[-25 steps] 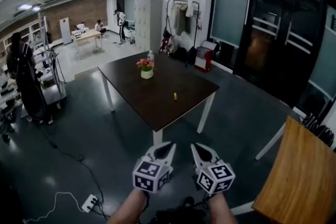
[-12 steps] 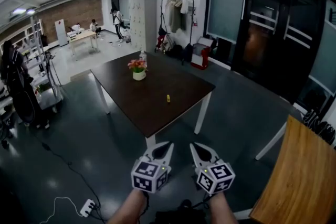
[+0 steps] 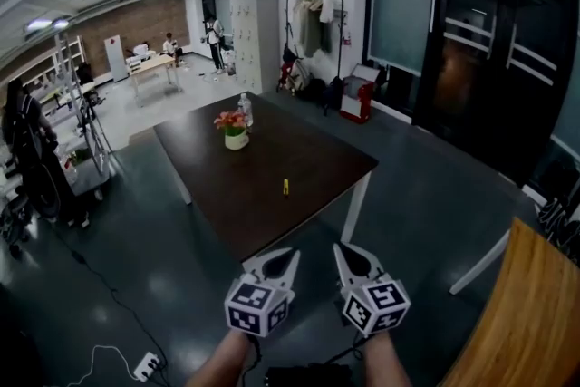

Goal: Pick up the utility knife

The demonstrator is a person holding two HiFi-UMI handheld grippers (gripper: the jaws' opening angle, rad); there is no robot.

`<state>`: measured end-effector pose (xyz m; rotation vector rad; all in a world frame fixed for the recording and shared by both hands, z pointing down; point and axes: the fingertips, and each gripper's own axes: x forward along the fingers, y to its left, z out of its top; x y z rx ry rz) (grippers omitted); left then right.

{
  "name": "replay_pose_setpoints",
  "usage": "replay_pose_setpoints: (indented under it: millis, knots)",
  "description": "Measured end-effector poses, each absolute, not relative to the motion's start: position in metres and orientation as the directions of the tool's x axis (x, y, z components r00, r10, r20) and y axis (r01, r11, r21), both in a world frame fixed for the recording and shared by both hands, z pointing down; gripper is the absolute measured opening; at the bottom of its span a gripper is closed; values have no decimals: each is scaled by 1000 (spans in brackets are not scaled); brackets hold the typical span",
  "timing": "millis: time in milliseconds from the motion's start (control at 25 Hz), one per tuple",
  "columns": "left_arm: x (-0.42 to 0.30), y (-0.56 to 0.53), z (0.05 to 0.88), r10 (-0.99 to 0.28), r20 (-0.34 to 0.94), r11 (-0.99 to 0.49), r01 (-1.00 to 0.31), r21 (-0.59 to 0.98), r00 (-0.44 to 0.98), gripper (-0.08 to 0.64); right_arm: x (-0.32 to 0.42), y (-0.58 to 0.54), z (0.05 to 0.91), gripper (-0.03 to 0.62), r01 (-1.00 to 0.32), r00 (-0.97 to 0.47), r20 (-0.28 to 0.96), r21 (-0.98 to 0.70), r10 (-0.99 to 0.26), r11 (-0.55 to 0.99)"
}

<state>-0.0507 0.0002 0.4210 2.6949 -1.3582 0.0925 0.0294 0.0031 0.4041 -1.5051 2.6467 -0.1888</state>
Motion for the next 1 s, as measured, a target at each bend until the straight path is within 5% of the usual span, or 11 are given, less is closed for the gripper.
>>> replay_pose_setpoints:
  millis: [1000]
  knots:
    - [18, -222, 457, -829, 181, -518, -848, 110, 530, 8, 104, -199, 412, 8, -839, -542, 55, -86, -838, 537]
